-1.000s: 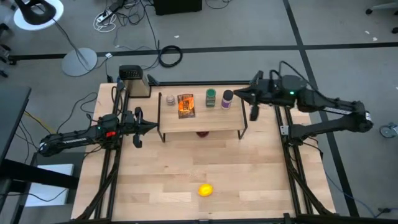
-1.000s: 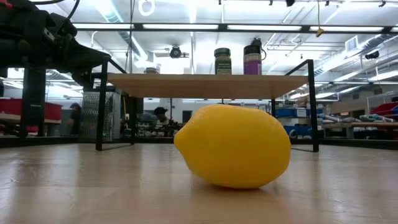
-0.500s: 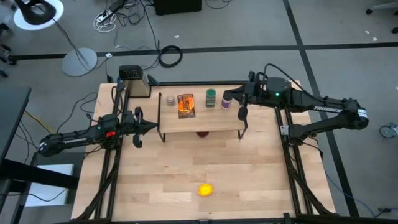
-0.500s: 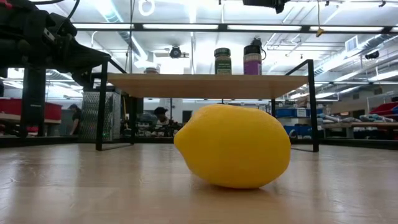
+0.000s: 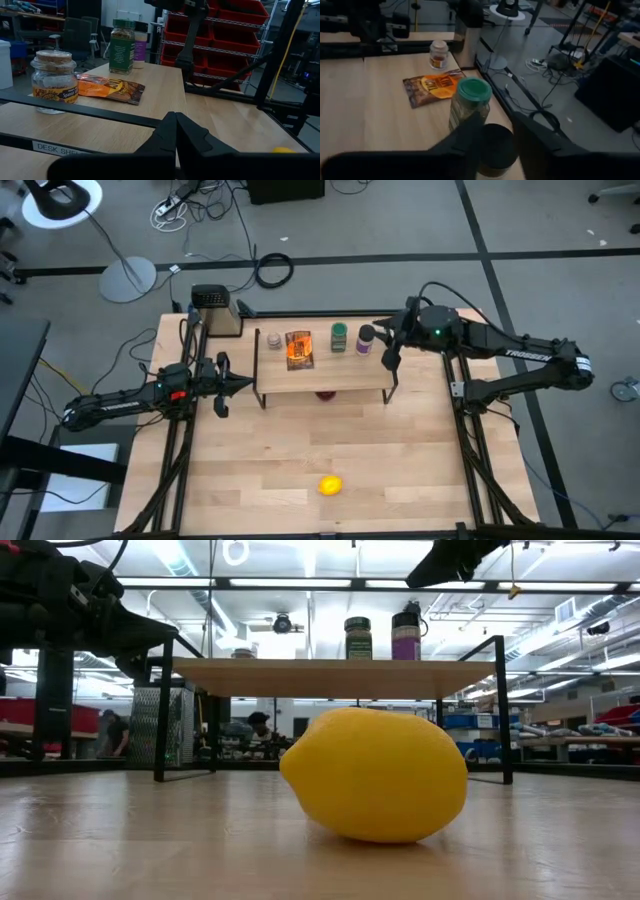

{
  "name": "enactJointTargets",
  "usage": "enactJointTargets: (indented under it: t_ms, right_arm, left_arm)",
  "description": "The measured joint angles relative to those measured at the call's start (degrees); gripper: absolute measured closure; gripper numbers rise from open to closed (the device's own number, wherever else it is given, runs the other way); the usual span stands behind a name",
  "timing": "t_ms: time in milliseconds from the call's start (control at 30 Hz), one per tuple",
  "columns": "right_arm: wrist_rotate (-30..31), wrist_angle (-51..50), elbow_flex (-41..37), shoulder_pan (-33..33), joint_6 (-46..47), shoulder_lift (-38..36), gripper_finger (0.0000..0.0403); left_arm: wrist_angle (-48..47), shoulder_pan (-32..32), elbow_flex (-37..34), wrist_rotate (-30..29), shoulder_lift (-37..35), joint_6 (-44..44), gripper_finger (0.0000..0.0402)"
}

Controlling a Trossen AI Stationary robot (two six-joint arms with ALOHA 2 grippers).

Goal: Shelf spices
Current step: Remove the black seasoning bottle from the shelf

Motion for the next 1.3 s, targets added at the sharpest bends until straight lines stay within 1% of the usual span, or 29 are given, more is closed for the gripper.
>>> enactJointTargets:
  t_ms: [233,333,467,567,667,800,1000,1067,1167,1300]
  right_arm:
    - [-0.7,0.3,0.0,-1.6,3.7,1.2,0.0124]
    - [-0.3,0.7,0.1,-2.0,4.6,2.3,0.0068]
    - [0.2,1.0,0.1,-2.1,4.8,4.6,0.0021]
    - [1.0,0.9,0.1,-2.4,5.0,6.6,0.0008]
    - [1.9,0.7,0.1,-2.9,5.7,8.3,0.0007]
    - [1.7,0.4,0.1,-3.8,7.3,10.0,0.0017]
    - [1.3,-2.3,0.0,-4.5,10.4,10.8,0.0050]
    - [1.3,-3.0,0.0,-4.5,11.1,10.8,0.0072]
    - [1.2,-3.8,0.0,-4.4,11.7,10.3,0.0115]
    - [0.0,-3.8,0.0,-3.7,12.1,10.1,0.0190]
  left_arm:
    - [0.0,0.0,0.0,0.0,0.0,0.0,0.0394]
    - [0.1,0.0,0.0,0.0,0.0,0.0,0.0394]
    - [0.2,0.0,0.0,0.0,0.0,0.0,0.0394]
    - [0.8,0.0,0.0,0.0,0.0,0.0,0.0394]
    - [1.5,0.0,0.0,0.0,0.0,0.0,0.0394]
    - [1.7,0.0,0.0,0.0,0.0,0.0,0.0394]
    - [1.7,0.0,0.0,0.0,0.0,0.0,0.0394]
    - [1.7,0.0,0.0,0.0,0.0,0.0,0.0394]
    - [1.7,0.0,0.0,0.0,0.0,0.0,0.0394]
    - [1.8,0.0,0.0,0.0,0.0,0.0,0.0394]
